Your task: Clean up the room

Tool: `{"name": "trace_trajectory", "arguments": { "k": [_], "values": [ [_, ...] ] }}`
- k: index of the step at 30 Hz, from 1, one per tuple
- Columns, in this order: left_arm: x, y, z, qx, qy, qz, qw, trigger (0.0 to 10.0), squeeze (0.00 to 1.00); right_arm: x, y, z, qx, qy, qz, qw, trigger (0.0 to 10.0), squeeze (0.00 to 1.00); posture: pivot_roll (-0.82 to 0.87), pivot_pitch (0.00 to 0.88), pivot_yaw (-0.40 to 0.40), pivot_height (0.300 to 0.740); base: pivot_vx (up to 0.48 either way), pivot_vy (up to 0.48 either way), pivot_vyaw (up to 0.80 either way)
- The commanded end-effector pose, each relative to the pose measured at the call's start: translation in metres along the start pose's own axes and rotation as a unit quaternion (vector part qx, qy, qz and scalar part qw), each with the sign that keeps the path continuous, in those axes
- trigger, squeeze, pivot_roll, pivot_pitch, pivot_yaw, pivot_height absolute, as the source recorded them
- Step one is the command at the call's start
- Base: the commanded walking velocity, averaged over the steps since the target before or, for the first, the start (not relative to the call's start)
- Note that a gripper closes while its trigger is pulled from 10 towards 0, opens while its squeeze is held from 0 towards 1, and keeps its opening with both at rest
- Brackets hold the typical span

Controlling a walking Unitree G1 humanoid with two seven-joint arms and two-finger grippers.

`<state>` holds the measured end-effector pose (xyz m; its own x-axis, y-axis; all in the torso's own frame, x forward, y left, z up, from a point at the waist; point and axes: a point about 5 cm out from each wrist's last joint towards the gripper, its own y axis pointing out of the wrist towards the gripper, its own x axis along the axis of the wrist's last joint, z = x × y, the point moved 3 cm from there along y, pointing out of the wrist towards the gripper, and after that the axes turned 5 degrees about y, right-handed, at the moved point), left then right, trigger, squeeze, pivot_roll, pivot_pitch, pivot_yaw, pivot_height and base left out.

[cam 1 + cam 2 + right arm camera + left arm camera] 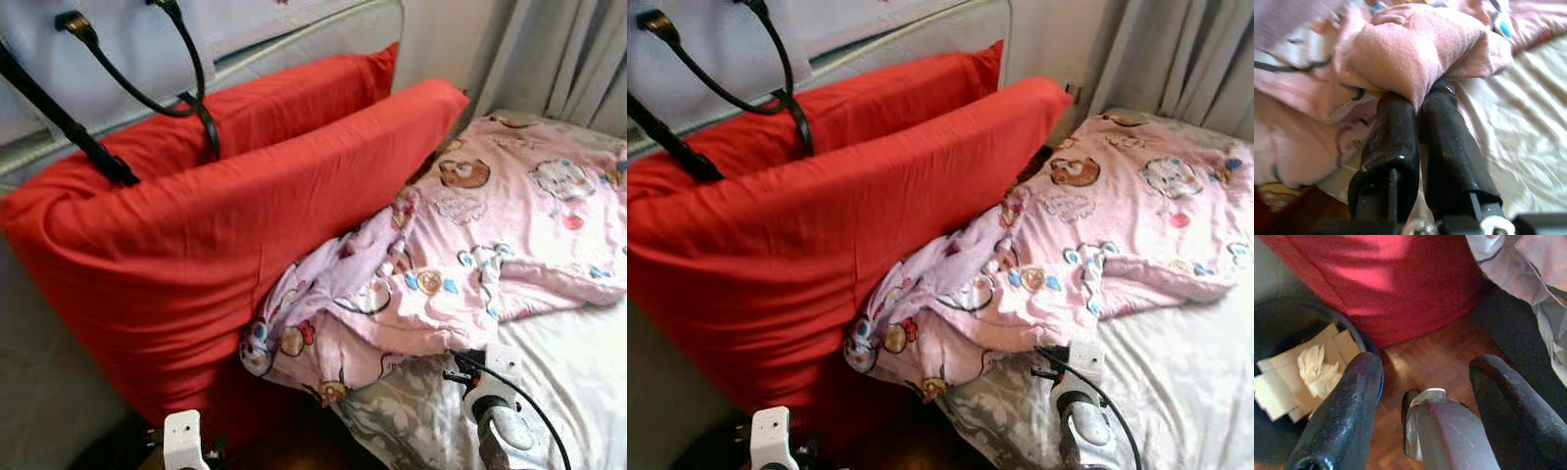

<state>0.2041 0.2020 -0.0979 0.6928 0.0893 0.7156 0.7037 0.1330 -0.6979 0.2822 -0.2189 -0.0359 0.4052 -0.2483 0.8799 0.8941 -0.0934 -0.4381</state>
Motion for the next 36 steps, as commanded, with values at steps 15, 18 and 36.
{"name": "trace_trajectory", "arguments": {
  "k": [15,18,36],
  "values": [
    [-0.015,-0.002,-0.007,-0.025,-0.002,0.04,0.999,10.0,0.0,0.003,-0.002,0.003,-0.002,0.017,-0.026,1.0,10.0,0.0,-0.09,0.0,0.017,0.74,0.0,0.0,0.0],
    [-0.014,-0.002,-0.007,-0.027,-0.001,0.039,0.999,10.0,0.0,0.002,-0.002,0.002,-0.004,0.016,-0.025,1.0,10.0,0.0,-0.09,0.0,0.017,0.74,0.0,0.0,0.0],
    [-0.012,-0.002,-0.005,-0.032,0.007,0.037,0.999,10.0,0.0,0.004,-0.003,-0.006,-0.029,0.015,-0.033,0.999,10.0,0.0,-0.09,0.0,0.027,0.74,-0.053,0.0,0.0]
  ]
}}
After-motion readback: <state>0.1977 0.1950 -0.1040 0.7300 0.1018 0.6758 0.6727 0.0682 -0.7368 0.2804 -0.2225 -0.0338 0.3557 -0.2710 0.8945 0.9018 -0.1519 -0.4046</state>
